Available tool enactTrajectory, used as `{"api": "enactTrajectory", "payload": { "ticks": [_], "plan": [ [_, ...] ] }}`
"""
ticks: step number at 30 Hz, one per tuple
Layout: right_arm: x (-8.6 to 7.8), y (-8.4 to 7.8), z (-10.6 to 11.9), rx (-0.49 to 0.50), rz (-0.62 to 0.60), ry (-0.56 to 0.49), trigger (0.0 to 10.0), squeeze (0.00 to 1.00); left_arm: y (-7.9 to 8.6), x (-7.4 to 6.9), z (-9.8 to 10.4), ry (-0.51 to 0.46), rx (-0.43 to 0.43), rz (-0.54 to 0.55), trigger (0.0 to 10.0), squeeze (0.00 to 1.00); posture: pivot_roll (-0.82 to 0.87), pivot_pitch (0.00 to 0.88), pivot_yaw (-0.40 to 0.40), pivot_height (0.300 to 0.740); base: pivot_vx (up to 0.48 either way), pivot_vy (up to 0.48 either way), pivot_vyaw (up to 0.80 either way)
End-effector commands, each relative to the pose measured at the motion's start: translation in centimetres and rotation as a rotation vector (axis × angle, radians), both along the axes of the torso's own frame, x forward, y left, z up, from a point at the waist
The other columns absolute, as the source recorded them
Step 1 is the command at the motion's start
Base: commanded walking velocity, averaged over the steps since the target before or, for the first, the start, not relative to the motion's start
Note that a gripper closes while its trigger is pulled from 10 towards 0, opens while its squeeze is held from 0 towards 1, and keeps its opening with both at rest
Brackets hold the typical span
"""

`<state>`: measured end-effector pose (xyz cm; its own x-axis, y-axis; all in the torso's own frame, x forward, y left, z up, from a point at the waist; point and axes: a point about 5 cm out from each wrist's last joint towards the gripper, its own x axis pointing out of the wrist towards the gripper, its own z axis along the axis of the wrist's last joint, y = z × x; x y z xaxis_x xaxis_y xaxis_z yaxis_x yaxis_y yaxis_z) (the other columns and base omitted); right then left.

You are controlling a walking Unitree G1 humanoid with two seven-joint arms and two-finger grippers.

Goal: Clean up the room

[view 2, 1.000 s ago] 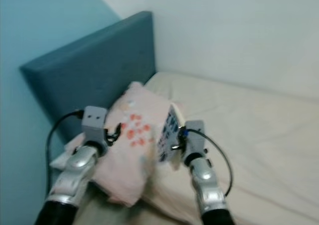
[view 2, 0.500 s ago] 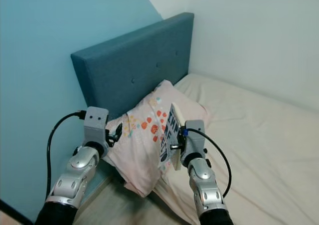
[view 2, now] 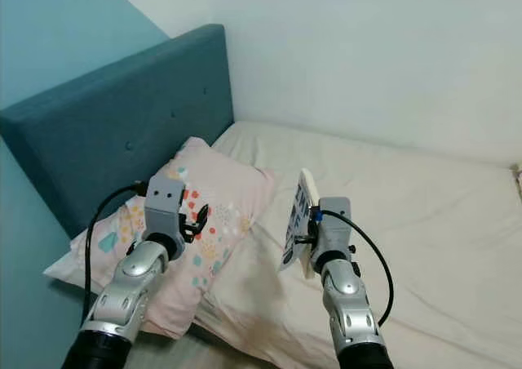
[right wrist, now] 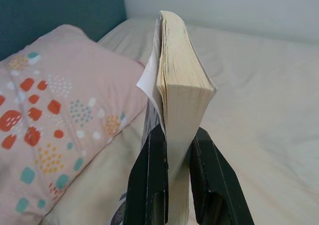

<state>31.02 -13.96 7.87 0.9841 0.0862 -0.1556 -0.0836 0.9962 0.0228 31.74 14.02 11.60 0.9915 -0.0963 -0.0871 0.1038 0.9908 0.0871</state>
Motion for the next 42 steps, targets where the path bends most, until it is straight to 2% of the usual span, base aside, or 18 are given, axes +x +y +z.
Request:
{"api": "enactTrajectory", "payload": {
  "ticks": [1, 8, 13, 20, 23, 25, 27, 30, 36, 42],
  "plan": [
    [0.24, 0.71, 0.65, -0.008, 0.028, -0.032, 10.0, 0.00, 0.12, -0.05, -0.53, 0.031, -0.022, 0.010, 10.0, 0.00, 0.01, 0.000, -0.022, 0.740, 0.000, 0.000, 0.00],
    [0.28, 0.72, 0.57, -0.019, 0.032, -0.025, 10.0, 0.00, 0.21, -0.11, -0.64, 0.039, -0.033, 0.017, 10.0, 0.00, 0.01, 0.000, -0.025, 0.740, 0.000, 0.000, 0.43],
    [0.30, 0.36, 0.62, 0.042, -0.010, -0.028, 10.0, 0.00, 0.19, -0.15, -0.63, 0.033, -0.024, 0.022, 10.0, 0.00, 0.01, 0.000, -0.026, 0.740, 0.000, 0.000, 0.00],
    [0.19, 0.39, 0.64, 0.029, 0.000, -0.030, 10.0, 0.00, 0.22, -0.12, -0.63, 0.033, -0.046, 0.024, 10.0, 0.00, 0.01, 0.000, -0.025, 0.740, 0.000, 0.000, 0.00],
    [0.17, 0.38, 0.63, 0.031, 0.000, -0.031, 10.0, 0.00, 0.25, -0.11, -0.56, 0.028, -0.053, 0.025, 10.0, 0.00, 0.01, 0.000, -0.025, 0.740, 0.259, 0.000, 0.00],
    [0.19, 0.76, 0.66, -0.027, 0.041, -0.038, 10.0, 0.00, 0.29, -0.10, -0.44, 0.022, -0.062, 0.023, 10.0, 0.00, 0.01, 0.000, -0.024, 0.740, 0.349, 0.000, 0.40],
    [0.18, 0.98, 0.65, -0.037, 0.054, -0.040, 10.0, 0.00, 0.29, -0.09, -0.38, 0.019, -0.065, 0.023, 10.0, 0.00, 0.01, 0.000, -0.024, 0.740, 0.371, 0.000, 0.80],
    [0.21, 0.93, 0.49, 0.003, 0.025, -0.026, 10.0, 0.00, 0.31, -0.09, -0.30, 0.014, -0.069, 0.024, 10.0, 0.00, 0.01, 0.000, -0.024, 0.740, 0.384, 0.000, 0.27],
    [0.14, 1.07, 0.35, 0.005, 0.043, -0.019, 10.0, 0.00, 0.41, -0.11, -0.30, 0.013, -0.066, 0.032, 10.0, 0.00, 0.01, 0.000, -0.024, 0.740, 0.380, 0.000, 0.00],
    [0.07, 0.95, 0.27, 0.006, 0.042, -0.015, 10.0, 0.00, 0.73, -0.12, -0.28, 0.002, -0.061, 0.060, 10.0, 0.00, 0.02, 0.000, -0.026, 0.740, 0.000, 0.000, 0.00]
  ]
}}
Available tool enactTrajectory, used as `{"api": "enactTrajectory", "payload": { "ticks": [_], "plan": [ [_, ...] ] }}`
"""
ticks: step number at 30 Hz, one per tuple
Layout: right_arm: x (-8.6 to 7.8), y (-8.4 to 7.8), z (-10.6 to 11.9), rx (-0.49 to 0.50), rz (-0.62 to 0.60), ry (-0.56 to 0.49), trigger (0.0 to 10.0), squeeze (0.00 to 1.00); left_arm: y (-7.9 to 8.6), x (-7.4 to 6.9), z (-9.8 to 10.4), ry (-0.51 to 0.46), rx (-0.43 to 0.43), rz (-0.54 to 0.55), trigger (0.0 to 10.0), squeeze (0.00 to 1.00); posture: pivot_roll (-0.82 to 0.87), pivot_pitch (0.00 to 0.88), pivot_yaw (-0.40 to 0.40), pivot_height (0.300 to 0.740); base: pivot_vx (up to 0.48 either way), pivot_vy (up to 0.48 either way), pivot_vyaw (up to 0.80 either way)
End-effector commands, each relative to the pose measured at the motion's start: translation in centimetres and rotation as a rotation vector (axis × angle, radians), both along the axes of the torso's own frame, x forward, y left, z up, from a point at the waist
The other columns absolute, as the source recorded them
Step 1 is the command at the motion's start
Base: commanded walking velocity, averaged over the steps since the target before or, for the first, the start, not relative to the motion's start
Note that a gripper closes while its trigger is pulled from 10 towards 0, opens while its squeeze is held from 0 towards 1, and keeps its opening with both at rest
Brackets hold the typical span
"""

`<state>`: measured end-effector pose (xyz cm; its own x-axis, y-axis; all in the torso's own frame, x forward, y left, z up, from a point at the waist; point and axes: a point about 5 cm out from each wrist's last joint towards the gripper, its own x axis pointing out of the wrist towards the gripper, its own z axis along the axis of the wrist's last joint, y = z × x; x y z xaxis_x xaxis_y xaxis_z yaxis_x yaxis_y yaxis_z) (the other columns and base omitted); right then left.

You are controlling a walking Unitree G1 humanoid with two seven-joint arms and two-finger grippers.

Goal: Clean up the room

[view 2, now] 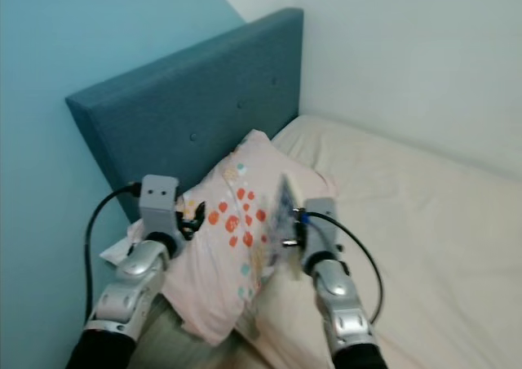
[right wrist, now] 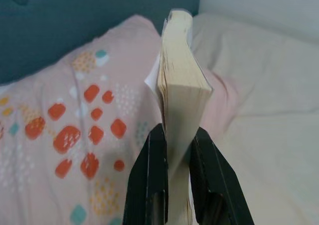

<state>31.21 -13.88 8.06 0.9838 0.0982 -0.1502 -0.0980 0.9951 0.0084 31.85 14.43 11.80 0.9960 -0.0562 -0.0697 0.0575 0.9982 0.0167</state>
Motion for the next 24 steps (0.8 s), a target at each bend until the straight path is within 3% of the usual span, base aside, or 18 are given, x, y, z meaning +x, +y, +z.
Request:
{"api": "enactTrajectory", "payload": {
  "ticks": [1, 7, 9, 10, 11, 15, 18, 20, 24],
  "plan": [
    [-0.1, 0.9, 0.1, 0.020, 0.029, -0.008, 10.0, 0.00, 0.4, -0.2, -0.5, 0.015, 0.010, 0.014, 10.0, 0.00, 0.02, 0.000, -0.026, 0.740, 0.000, 0.000, 0.00],
    [-0.1, 1.0, 0.1, 0.030, 0.033, -0.005, 10.0, 0.00, 0.5, -0.3, -0.5, 0.013, 0.012, 0.017, 10.0, 0.00, 0.01, 0.000, -0.025, 0.740, 0.000, 0.000, 0.00],
    [-0.4, 1.2, -1.2, -0.111, 0.155, 0.110, 10.0, 0.00, 0.6, -0.3, -0.5, 0.014, 0.015, 0.013, 10.0, 0.00, 0.01, 0.000, -0.023, 0.740, 0.000, 0.000, 0.00],
    [-0.4, 1.2, -1.2, -0.111, 0.155, 0.110, 10.0, 0.00, 0.6, -0.3, -0.5, 0.014, 0.015, 0.013, 10.0, 0.00, 0.01, 0.000, -0.023, 0.740, 0.000, 0.000, 0.00],
    [-0.7, 0.7, -2.2, -0.228, 0.243, 0.199, 10.0, 0.00, 0.5, -0.3, -0.6, 0.018, 0.026, -0.001, 10.0, 0.00, 0.01, 0.000, -0.022, 0.740, 0.000, 0.000, 0.00],
    [-0.6, -0.3, -1.9, -0.206, 0.270, 0.226, 10.0, 0.00, 0.3, -0.6, -1.3, 0.050, 0.047, -0.064, 10.0, 0.00, 0.01, 0.000, -0.025, 0.740, 0.000, 0.000, 0.00],
    [-0.5, -0.9, -1.7, -0.210, 0.228, 0.214, 10.0, 0.00, 0.2, -0.9, -1.8, 0.072, 0.045, -0.093, 10.0, 0.00, 0.00, 0.000, -0.025, 0.740, 0.000, 0.000, 0.00],
    [-0.7, -1.5, -2.1, -0.168, 0.120, 0.231, 10.0, 0.00, 0.2, -1.2, -2.5, 0.103, 0.014, -0.096, 10.0, 0.00, 0.00, 0.000, -0.027, 0.740, 0.000, 0.000, 0.00],
    [-1.5, -0.9, -2.7, -0.104, 0.150, 0.278, 10.0, 0.00, 0.1, -1.4, -2.9, 0.119, 0.020, -0.119, 10.0, 0.00, -0.01, 0.002, -0.024, 0.740, 0.000, 0.000, 0.00]
  ]
}}
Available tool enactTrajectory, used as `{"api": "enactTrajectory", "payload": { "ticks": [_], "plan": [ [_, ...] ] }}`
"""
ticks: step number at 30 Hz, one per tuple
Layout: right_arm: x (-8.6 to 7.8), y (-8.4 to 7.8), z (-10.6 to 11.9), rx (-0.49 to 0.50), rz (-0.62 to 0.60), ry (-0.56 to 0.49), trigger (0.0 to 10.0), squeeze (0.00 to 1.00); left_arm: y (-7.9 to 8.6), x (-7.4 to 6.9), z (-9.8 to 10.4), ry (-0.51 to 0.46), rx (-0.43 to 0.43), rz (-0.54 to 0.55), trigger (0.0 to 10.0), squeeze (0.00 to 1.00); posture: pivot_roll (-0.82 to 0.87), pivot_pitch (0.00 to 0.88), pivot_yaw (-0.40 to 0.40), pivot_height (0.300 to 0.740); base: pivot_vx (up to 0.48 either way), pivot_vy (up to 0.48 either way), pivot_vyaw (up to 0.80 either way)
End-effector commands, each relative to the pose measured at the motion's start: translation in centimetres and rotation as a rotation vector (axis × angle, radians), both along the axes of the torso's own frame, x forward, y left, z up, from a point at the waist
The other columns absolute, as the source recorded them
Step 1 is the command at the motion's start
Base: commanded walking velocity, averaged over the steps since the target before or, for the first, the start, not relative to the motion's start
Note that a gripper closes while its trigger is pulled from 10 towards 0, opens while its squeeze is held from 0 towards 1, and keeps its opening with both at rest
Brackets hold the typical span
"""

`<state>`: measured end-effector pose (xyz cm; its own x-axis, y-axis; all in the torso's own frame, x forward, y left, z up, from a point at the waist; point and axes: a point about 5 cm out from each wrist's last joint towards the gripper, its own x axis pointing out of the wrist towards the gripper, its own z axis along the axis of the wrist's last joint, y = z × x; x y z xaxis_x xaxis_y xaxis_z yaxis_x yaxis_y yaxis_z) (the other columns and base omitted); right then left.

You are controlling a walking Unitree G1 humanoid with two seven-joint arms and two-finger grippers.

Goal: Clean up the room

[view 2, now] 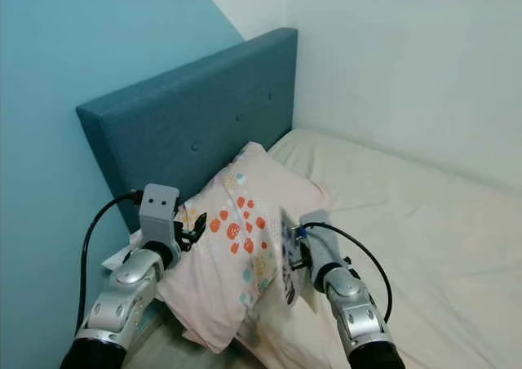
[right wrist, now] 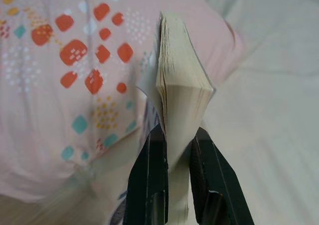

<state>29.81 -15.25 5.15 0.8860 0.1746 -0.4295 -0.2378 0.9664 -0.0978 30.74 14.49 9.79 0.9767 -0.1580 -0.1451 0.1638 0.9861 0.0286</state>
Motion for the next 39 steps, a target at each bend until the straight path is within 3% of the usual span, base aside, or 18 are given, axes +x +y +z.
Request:
{"api": "enactTrajectory", "payload": {
  "ticks": [1, 4, 6, 11, 19, 39],
  "plan": [
    [-0.1, 0.5, 0.2, 0.052, 0.013, 0.009, 10.0, 0.00, 0.0, -0.2, -0.9, 0.045, 0.002, -0.014, 10.0, 0.00, -0.01, 0.002, -0.024, 0.740, 0.000, 0.000, 0.00],
    [-0.6, 0.9, 0.1, 0.073, 0.086, 0.041, 10.0, 0.00, -0.1, -0.3, -1.0, 0.052, 0.001, -0.032, 10.0, 0.00, -0.01, 0.005, -0.021, 0.740, 0.000, 0.000, 0.00],
    [-1.3, 0.9, -0.1, 0.043, 0.228, 0.110, 10.0, 0.00, -0.2, -0.3, -1.1, 0.059, -0.001, -0.051, 10.0, 0.00, -0.02, 0.008, -0.020, 0.740, 0.000, 0.000, 0.00],
    [-1.6, -0.1, 0.1, 0.009, 0.323, 0.153, 10.0, 0.00, -0.3, -0.2, -1.2, 0.061, 0.000, -0.064, 10.0, 0.00, -0.02, 0.012, -0.021, 0.740, 0.000, 0.000, 0.00],
    [-1.2, -1.8, 0.8, -0.017, 0.295, 0.158, 10.0, 0.00, -0.5, -0.5, -1.5, 0.070, -0.006, -0.071, 10.0, 0.00, -0.02, 0.019, -0.029, 0.725, 0.000, 0.000, 0.00],
    [-1.5, -2.0, 1.0, -0.025, 0.359, 0.183, 10.0, 0.00, -0.7, -0.8, -1.8, 0.080, -0.010, -0.075, 10.0, 0.00, -0.02, 0.019, -0.032, 0.662, 0.000, 0.000, 0.00]
  ]
}}
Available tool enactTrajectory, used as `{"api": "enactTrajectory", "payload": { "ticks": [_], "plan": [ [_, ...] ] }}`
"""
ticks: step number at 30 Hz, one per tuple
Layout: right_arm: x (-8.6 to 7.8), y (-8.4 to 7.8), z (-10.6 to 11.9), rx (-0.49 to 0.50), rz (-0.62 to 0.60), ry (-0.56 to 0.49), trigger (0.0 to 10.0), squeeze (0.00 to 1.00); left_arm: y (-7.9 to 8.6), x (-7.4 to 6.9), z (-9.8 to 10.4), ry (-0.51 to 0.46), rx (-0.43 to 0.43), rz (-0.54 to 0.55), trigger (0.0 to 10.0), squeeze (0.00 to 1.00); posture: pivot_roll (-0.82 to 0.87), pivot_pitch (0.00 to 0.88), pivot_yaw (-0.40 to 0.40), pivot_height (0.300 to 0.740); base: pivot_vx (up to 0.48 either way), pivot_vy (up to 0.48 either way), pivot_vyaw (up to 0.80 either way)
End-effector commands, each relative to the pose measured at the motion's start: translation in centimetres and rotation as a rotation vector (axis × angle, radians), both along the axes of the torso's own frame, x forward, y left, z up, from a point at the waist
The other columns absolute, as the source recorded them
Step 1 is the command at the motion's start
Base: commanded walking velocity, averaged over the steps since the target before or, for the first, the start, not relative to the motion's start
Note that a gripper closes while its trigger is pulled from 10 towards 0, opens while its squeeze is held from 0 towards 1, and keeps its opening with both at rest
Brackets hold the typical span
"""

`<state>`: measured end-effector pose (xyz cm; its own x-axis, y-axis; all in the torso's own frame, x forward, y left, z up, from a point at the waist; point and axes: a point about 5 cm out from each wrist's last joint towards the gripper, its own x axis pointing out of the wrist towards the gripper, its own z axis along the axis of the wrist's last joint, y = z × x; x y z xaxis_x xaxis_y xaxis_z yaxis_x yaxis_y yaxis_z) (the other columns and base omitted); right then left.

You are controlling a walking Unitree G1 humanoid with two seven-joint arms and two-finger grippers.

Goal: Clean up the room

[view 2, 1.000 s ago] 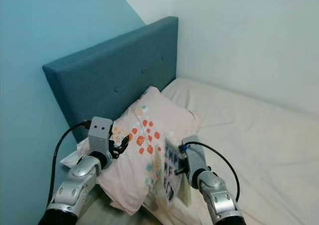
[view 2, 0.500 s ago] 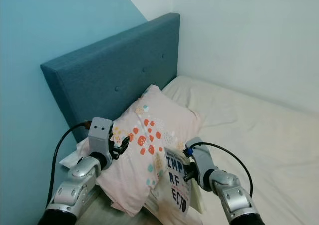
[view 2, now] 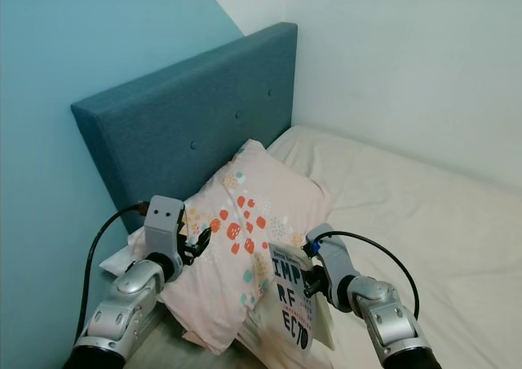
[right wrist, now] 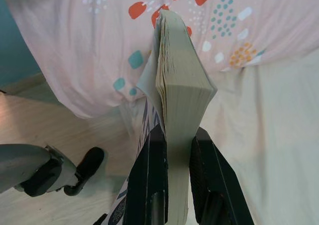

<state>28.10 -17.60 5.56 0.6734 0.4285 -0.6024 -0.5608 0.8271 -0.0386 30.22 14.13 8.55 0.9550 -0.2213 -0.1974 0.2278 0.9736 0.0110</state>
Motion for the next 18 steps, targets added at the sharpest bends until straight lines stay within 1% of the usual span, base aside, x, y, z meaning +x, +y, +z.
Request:
{"api": "enactTrajectory", "payload": {
  "ticks": [1, 8, 13, 15, 16, 17, 18],
  "plan": [
    [0.22, 0.42, 0.61, 0.009, 0.020, -0.024, 10.0, 0.00, -0.35, -0.33, -0.51, 0.024, -0.002, -0.013, 10.0, 0.00, -0.02, 0.017, -0.030, 0.657, 0.000, 0.000, 0.00],
    [0.08, 0.53, 0.50, 0.006, 0.008, -0.033, 10.0, 0.00, -0.51, -0.25, -0.42, 0.021, 0.001, -0.019, 10.0, 0.00, -0.02, 0.010, -0.029, 0.652, 0.000, 0.000, 0.00],
    [-0.08, 0.90, 0.22, 0.009, -0.030, -0.048, 10.0, 0.00, -0.62, -0.25, -0.38, 0.019, 0.002, -0.021, 10.0, 0.00, -0.02, 0.008, -0.028, 0.652, 0.000, 0.000, 0.00],
    [0.33, 1.06, 0.27, 0.046, -0.168, -0.102, 10.0, 0.00, -0.77, -0.30, -0.40, 0.018, 0.003, -0.025, 10.0, 0.00, -0.01, 0.005, -0.026, 0.652, 0.000, 0.000, 0.00],
    [0.33, 1.06, 0.27, 0.046, -0.168, -0.102, 10.0, 0.00, -0.77, -0.30, -0.40, 0.018, 0.003, -0.025, 10.0, 0.00, -0.01, 0.005, -0.026, 0.652, 0.000, 0.000, 0.00],
    [0.45, 1.08, 0.23, 0.075, -0.241, -0.114, 10.0, 0.00, -0.86, -0.33, -0.40, 0.018, 0.003, -0.028, 10.0, 0.00, -0.01, 0.004, -0.024, 0.652, 0.000, 0.000, 0.00],
    [0.46, 1.11, 0.10, 0.099, -0.289, -0.110, 10.0, 0.00, -0.93, -0.36, -0.40, 0.018, 0.002, -0.031, 10.0, 0.00, -0.01, 0.003, -0.023, 0.652, 0.000, 0.000, 0.00]
  ]
}}
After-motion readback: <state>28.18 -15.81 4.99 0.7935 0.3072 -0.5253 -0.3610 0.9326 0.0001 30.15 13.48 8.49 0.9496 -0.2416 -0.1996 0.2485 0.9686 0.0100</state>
